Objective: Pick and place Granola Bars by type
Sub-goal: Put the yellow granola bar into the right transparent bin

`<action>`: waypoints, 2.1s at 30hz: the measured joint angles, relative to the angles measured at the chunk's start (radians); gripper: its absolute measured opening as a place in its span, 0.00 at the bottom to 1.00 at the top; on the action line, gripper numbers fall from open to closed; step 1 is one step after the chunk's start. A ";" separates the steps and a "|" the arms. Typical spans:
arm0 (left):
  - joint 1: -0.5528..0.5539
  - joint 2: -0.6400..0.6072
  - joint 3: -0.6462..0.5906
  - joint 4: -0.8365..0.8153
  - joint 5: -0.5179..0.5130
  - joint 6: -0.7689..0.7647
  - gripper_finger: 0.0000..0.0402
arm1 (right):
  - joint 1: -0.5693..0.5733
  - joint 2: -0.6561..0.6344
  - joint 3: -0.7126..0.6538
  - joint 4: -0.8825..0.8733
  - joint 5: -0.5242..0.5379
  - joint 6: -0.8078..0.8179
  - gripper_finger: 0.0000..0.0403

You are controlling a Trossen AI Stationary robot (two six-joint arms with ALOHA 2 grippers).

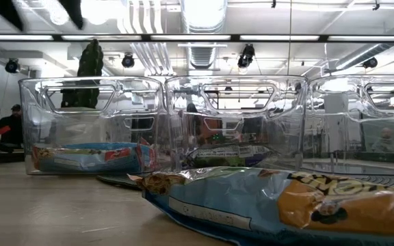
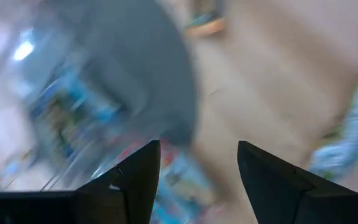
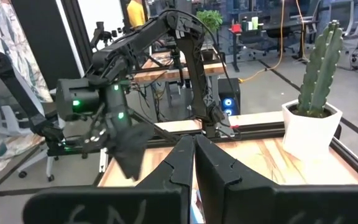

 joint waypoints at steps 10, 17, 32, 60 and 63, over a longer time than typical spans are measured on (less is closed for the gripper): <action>0.061 -0.093 0.004 -0.036 -0.148 -0.099 0.49 | 0.000 0.000 0.000 0.000 0.001 0.000 0.02; 0.088 -0.131 0.004 -0.035 -0.170 -0.112 0.49 | 0.000 0.000 0.000 0.001 0.003 0.000 0.02; 0.063 -0.061 -0.007 0.001 0.191 -0.035 0.49 | 0.000 0.000 0.000 0.001 0.003 -0.003 0.02; -0.044 0.106 -0.309 0.238 0.420 0.140 0.49 | 0.000 0.000 -0.006 -0.008 0.003 0.017 0.02; -0.043 0.113 -0.323 0.268 0.426 0.132 0.49 | 0.000 0.000 -0.006 -0.008 0.003 0.023 0.02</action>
